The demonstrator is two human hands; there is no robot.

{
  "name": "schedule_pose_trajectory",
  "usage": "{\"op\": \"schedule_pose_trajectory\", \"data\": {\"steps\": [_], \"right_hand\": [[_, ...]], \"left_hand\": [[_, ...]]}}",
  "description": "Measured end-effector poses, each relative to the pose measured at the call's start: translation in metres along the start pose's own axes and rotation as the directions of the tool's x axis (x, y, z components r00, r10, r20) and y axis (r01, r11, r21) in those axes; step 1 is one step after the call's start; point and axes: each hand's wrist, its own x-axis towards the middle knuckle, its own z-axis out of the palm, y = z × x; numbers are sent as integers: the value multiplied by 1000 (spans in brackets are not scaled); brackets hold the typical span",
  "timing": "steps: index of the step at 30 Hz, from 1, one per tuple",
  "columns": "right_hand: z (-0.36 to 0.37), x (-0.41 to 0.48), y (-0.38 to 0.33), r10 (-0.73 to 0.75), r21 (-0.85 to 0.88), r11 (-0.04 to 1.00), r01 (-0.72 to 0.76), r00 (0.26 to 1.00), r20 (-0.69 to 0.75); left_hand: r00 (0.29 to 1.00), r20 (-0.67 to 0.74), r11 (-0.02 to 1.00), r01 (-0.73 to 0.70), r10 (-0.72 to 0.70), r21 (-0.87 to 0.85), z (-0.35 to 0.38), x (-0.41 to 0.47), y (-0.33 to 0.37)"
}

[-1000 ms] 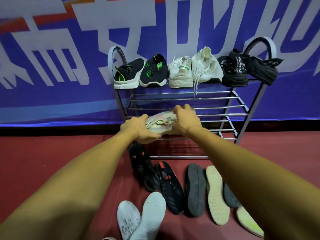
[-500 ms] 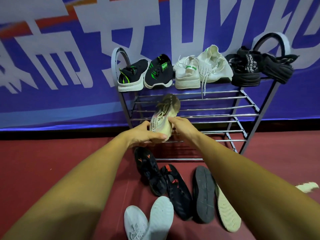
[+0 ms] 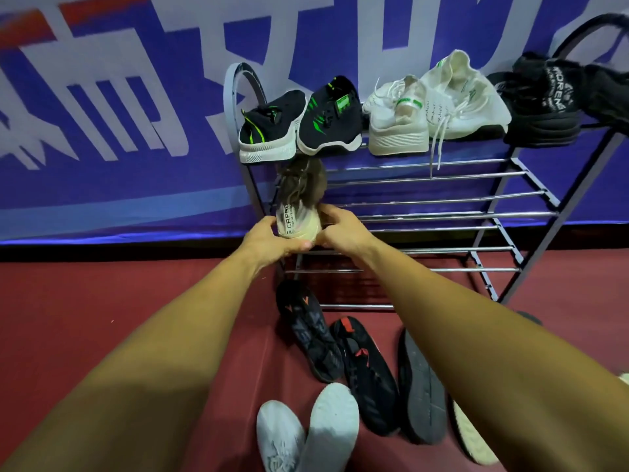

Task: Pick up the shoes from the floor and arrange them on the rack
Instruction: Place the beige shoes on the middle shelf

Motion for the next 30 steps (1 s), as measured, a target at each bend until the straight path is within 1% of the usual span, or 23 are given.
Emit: {"op": "schedule_pose_trajectory", "data": {"steps": [2,4,8,12,16,22,26,27,30], "right_hand": [[3,11,5,2,-75,997,-2,1000,-4],[7,23,12,11,-108,994,-14,1000,-22],[19,39,14,7,-66,998,-9,999,-35],[29,36,9,-18,-88,996,9,995,-97],[33,41,13,5,-73,997,-18,986,-166],[35,34,12,33,-104,993,-51,985,-168],[24,15,10,20,-131,991,-39,990,-140],[20,9,10,22,-148,988,-42,990,-137],[1,-9,10,27,-241,969,-55,992,-121]], "left_hand": [[1000,24,1000,15,-15,-17,-3,15,-10],[999,27,999,25,-24,-32,-4,21,-15],[1000,-19,995,-6,5,-95,-6,30,-20],[997,-67,997,-34,30,-68,-8,31,-12],[996,-87,995,0,-9,-98,-5,35,-4],[997,-73,999,21,-24,-45,-3,32,-4],[999,12,999,39,-39,4,5,18,4],[999,11,999,42,-42,15,6,16,6],[998,-57,996,27,-22,86,4,6,14]]}}
